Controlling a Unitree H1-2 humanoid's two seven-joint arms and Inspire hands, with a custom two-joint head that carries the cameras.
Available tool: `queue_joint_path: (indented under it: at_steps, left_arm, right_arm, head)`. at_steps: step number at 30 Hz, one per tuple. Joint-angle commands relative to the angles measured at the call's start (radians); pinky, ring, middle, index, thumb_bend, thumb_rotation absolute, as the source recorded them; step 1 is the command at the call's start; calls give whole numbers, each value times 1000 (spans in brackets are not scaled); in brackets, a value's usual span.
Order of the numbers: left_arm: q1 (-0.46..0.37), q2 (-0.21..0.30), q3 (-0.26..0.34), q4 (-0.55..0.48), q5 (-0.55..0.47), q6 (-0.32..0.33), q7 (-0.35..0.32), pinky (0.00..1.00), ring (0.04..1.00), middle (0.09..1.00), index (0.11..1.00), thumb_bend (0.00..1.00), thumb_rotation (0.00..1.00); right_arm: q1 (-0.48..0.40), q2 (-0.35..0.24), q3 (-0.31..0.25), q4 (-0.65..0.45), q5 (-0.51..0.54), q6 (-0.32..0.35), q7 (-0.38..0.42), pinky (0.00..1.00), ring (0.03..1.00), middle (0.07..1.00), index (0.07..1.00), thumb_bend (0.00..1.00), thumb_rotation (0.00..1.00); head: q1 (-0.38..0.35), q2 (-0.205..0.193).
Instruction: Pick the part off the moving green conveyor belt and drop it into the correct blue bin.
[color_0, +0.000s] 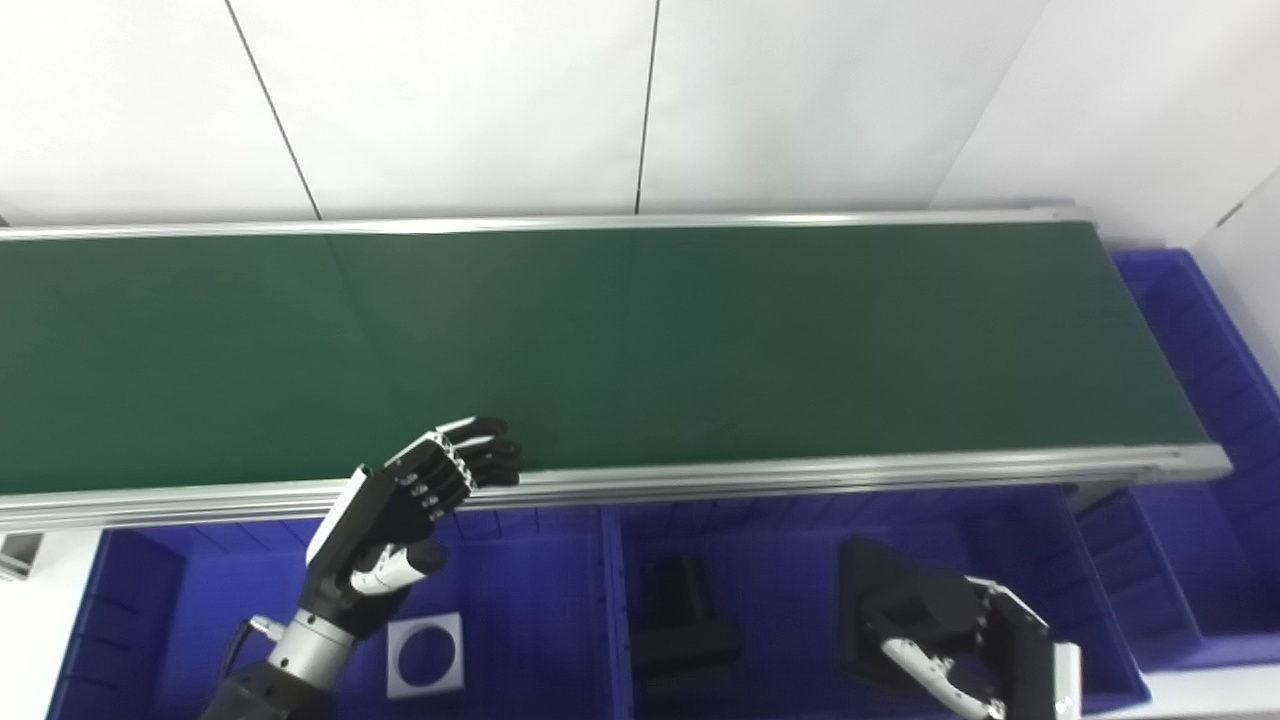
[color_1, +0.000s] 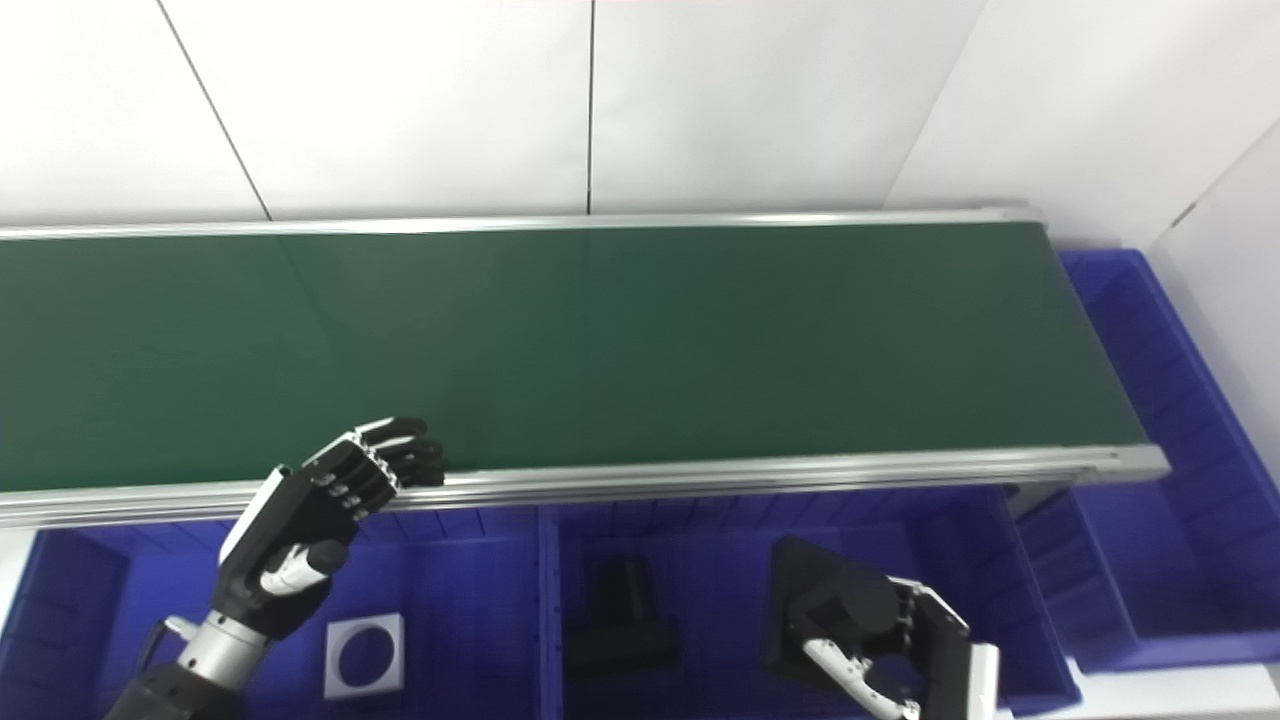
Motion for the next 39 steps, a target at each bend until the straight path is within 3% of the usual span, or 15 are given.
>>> queue_joint_path:
  at_steps: [1,4,10,29,30,31,32,33,35,39]
  left_arm:
    - [-4,11,6,-45,-21,4,-12,711,718,732,772,982,547]
    - [-2,15,7,-51,-24,7,-13,712,717,731,773,982,544]
    - [-1,16,9,-61,-32,20,-9,707,717,729,771,980,533]
    - [2,11,11,-67,-27,26,-7,706,715,726,771,992,534]
    - [2,11,10,-66,-26,24,-7,706,714,726,771,993,534]
    - [2,10,10,-65,-25,22,-7,705,714,726,772,992,537]
    - [2,10,10,-66,-23,20,-7,705,714,726,772,992,537]
    - [2,10,9,-66,-21,19,-7,706,713,726,773,989,541]
    - [2,10,9,-68,-20,19,-7,707,714,727,774,986,544]
    - [3,9,8,-69,-27,24,-7,706,715,727,773,986,538]
  right_arm:
    - [-10,2,5,26,11,-69,-17,404,440,496,505,519,0]
    - [-28,0,7,80,14,-79,-23,361,417,493,521,517,0]
    - [-60,-5,12,165,-1,-98,-44,389,438,506,496,519,0]
    - [-63,-9,31,139,-8,-93,-46,362,420,512,514,517,0]
    - [-59,-13,34,133,2,-89,-33,393,456,505,517,519,0]
    - [-57,-16,37,128,10,-86,-24,461,554,493,513,525,2]
    - [-52,-23,44,117,21,-72,-3,468,564,492,512,525,3]
    - [-49,-28,49,109,29,-61,10,548,649,658,684,668,95]
    - [-42,-40,59,94,56,-43,43,635,732,781,804,745,168]
    - [-37,-56,71,81,105,-26,91,791,871,904,922,810,311]
  head:
    - [0,2]
    - [2,6]
    - [3,10]
    - [5,9]
    - [6,9]
    - [6,9]
    - [6,9]
    - [6,9]
    - [7,9]
    - [10,9]
